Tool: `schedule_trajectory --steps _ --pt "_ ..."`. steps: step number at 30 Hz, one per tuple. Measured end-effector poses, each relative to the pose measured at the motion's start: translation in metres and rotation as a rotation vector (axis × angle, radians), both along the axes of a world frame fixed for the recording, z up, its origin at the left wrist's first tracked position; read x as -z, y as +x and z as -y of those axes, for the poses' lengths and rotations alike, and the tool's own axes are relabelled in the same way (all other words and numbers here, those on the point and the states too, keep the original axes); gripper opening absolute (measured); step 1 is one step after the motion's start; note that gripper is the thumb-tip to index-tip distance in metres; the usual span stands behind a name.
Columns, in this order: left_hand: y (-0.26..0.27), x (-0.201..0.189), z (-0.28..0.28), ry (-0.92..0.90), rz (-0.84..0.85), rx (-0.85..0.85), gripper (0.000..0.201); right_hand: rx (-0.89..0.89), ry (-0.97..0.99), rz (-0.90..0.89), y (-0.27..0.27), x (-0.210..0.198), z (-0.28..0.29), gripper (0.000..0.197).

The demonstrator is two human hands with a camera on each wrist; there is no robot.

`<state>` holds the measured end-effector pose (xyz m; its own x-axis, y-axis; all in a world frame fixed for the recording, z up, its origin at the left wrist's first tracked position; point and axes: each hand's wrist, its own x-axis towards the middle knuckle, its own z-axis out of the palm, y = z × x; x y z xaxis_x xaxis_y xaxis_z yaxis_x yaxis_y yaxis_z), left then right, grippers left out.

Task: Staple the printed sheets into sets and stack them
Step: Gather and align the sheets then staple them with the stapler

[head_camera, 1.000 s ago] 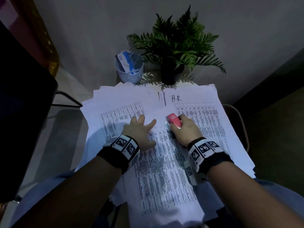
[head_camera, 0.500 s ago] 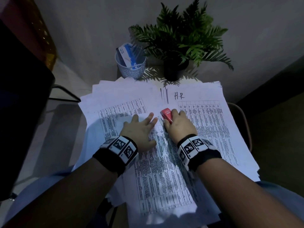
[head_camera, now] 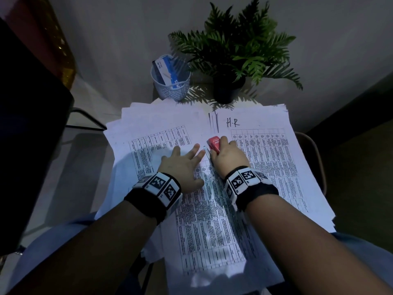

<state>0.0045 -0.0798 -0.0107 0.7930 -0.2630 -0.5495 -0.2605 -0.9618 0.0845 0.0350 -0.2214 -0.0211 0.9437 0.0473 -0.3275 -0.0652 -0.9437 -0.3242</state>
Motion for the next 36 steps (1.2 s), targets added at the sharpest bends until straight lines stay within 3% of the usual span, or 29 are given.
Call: schedule_trajectory --steps 24,31,36 --pt "-0.001 -0.004 0.004 0.026 -0.006 -0.013 0.081 -0.022 0.082 -0.117 0.016 -0.010 0.014 0.039" --pt "-0.004 -0.017 -0.033 -0.095 -0.066 -0.160 0.060 -0.062 -0.026 -0.094 -0.002 -0.008 0.010 0.041" --pt "-0.021 -0.006 -0.053 -0.004 -0.020 -0.062 0.058 -0.100 -0.059 -0.101 -0.017 -0.012 0.009 0.042"
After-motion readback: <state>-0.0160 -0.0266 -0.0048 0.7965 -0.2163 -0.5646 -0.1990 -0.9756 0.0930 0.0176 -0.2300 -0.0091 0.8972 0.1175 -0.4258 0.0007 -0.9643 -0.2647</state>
